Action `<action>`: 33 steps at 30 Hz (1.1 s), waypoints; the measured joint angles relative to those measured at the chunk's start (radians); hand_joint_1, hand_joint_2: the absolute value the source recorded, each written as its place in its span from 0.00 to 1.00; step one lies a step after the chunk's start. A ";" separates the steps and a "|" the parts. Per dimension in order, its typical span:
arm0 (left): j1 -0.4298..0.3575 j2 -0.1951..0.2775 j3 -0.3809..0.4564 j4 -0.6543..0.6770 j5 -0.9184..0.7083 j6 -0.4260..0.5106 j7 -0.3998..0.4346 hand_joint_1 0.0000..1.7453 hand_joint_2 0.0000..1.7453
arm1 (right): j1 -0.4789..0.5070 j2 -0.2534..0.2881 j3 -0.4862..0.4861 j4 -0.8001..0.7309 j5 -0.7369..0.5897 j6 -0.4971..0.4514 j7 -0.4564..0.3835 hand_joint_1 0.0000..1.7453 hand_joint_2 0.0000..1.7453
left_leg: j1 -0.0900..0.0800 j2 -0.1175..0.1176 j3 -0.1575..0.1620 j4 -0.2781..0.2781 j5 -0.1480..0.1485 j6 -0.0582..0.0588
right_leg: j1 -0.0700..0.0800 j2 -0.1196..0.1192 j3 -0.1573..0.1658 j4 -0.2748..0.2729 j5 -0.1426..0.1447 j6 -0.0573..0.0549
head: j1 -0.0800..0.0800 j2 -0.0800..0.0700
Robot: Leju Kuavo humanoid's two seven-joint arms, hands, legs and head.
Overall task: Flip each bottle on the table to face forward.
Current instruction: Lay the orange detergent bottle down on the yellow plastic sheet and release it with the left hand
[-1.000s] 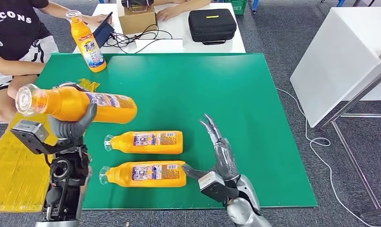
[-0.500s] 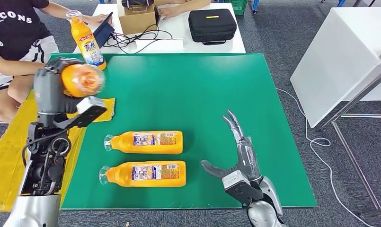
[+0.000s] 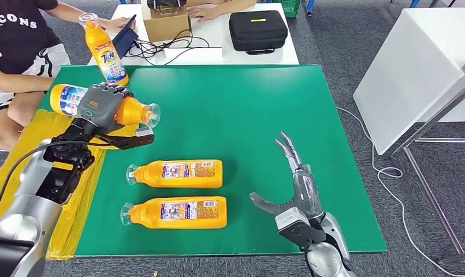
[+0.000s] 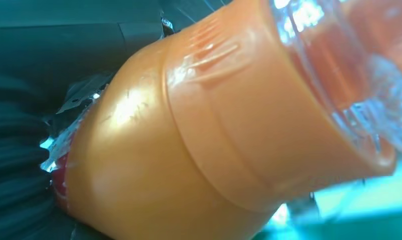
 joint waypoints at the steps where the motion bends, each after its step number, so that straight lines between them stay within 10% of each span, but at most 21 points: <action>1: -0.017 0.003 -0.015 0.038 0.000 -0.027 -0.002 1.00 1.00 | 0.000 0.000 -0.001 0.000 0.002 0.003 0.000 0.00 1.00 | 0.000 0.000 0.000 0.000 0.000 0.000 | 0.000 0.000 0.000 0.000 0.000 0.000 | 0.000 0.000; 18: -0.164 0.005 -0.098 0.476 0.121 -0.405 0.010 0.99 1.00 | -0.043 0.013 -0.006 0.011 0.043 0.049 0.070 0.00 1.00 | 0.000 0.000 0.000 0.000 0.000 0.000 | 0.000 0.000 0.000 0.000 0.000 0.000 | 0.000 0.000; 22: -0.164 -0.003 -0.101 0.511 0.130 -0.425 0.032 0.04 1.00 | -0.058 0.015 -0.006 0.012 0.048 0.060 0.084 0.00 1.00 | 0.000 0.000 0.000 0.000 0.000 0.000 | 0.000 0.000 0.000 0.000 0.000 0.000 | 0.000 0.000; 33: -0.154 -0.020 -0.101 0.555 0.160 -0.369 0.080 0.00 1.00 | -0.058 0.015 -0.006 0.044 0.062 0.056 0.067 0.00 1.00 | 0.000 0.000 0.000 0.000 0.000 0.000 | 0.000 0.000 0.000 0.000 0.000 0.000 | 0.000 0.000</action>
